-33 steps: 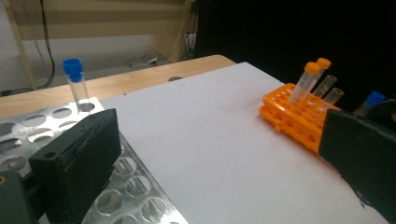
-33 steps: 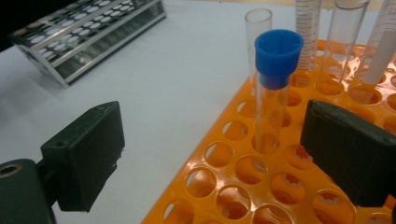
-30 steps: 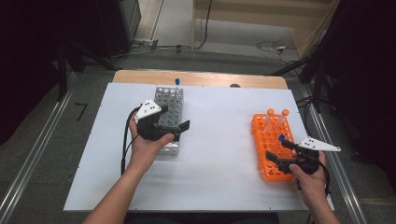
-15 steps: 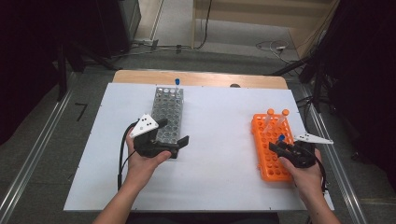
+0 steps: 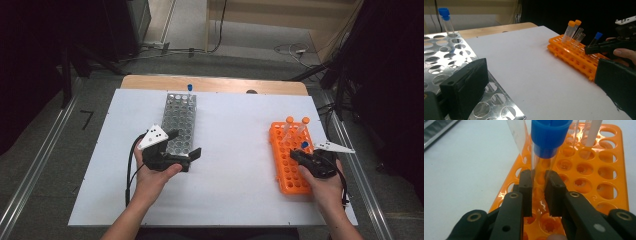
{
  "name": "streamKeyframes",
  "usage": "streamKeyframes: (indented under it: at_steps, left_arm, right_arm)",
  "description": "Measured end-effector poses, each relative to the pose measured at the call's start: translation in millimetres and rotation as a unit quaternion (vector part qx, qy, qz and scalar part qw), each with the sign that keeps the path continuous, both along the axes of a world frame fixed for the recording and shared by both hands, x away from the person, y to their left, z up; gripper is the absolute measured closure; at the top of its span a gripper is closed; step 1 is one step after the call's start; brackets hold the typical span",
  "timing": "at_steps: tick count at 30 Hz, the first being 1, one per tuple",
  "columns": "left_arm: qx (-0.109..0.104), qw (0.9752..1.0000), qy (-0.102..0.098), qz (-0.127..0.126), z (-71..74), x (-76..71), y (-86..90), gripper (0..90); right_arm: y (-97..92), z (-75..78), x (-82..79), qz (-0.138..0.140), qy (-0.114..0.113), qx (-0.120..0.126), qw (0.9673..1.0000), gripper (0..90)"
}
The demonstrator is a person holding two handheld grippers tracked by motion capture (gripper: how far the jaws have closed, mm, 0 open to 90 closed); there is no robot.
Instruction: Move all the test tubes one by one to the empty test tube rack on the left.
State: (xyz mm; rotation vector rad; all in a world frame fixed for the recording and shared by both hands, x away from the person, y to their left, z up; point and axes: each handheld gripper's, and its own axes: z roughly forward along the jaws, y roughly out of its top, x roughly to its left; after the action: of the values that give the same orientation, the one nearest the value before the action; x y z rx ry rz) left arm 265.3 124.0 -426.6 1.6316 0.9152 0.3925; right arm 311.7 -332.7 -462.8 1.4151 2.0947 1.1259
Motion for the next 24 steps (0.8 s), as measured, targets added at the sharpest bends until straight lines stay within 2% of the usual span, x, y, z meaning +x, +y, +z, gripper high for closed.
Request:
streamKeyframes:
  at_steps: [1, 2, 3, 4, 6, 7, 8, 12, 17, 24]
  left_arm:
    - [0.000, 1.0000, 0.000, 0.000, 0.1, -0.1, -0.2, 0.0]
    - [0.000, 1.0000, 0.000, -0.001, 0.2, -0.3, -0.4, 0.0]
    - [0.001, 1.0000, 0.000, -0.001, 0.4, -0.6, -0.7, 0.0]
    - [0.000, 1.0000, -0.001, -0.002, 0.6, -0.9, -0.8, 0.0]
    - [-0.003, 1.0000, -0.002, -0.003, 1.0, -1.4, -1.2, 0.0]
    - [-0.001, 1.0000, -0.002, -0.003, 1.3, -1.7, -1.2, 0.0]
    - [-0.001, 1.0000, -0.002, -0.004, 1.5, -2.0, -1.2, 0.0]
    - [-0.002, 1.0000, -0.002, -0.006, 2.3, -3.1, -2.4, 0.0]
    - [-0.002, 0.9999, -0.002, -0.016, 3.0, -4.8, -8.0, 0.0]
    - [0.000, 0.9996, -0.003, -0.027, 2.6, -7.1, -16.7, 0.0]
  right_arm:
    - [-0.5, 1.5, -1.8, 0.000, -0.014, 0.000, 0.9999, 74.9]
    - [-0.5, 1.5, -1.8, 0.000, -0.014, 0.000, 0.9999, 74.9]
    - [-0.3, 4.1, -4.3, -0.001, -0.028, -0.002, 0.9996, 74.9]
    - [-0.3, 4.1, -4.3, -0.001, -0.028, -0.002, 0.9996, 74.9]
    - [0.1, 8.8, -7.9, -0.002, -0.042, -0.001, 0.9991, 74.9]
    - [1.1, 14.8, -12.3, -0.002, -0.059, -0.002, 0.9983, 74.9]
    - [1.1, 14.8, -12.3, -0.002, -0.059, -0.002, 0.9983, 74.9]
    - [4.6, 25.1, -21.1, 0.007, -0.085, -0.002, 0.9964, 75.0]
    - [16.4, 28.5, -29.0, 0.036, -0.090, 0.001, 0.9953, 75.0]
    - [35.7, 25.3, -37.2, 0.080, -0.084, 0.015, 0.9931, 75.0]
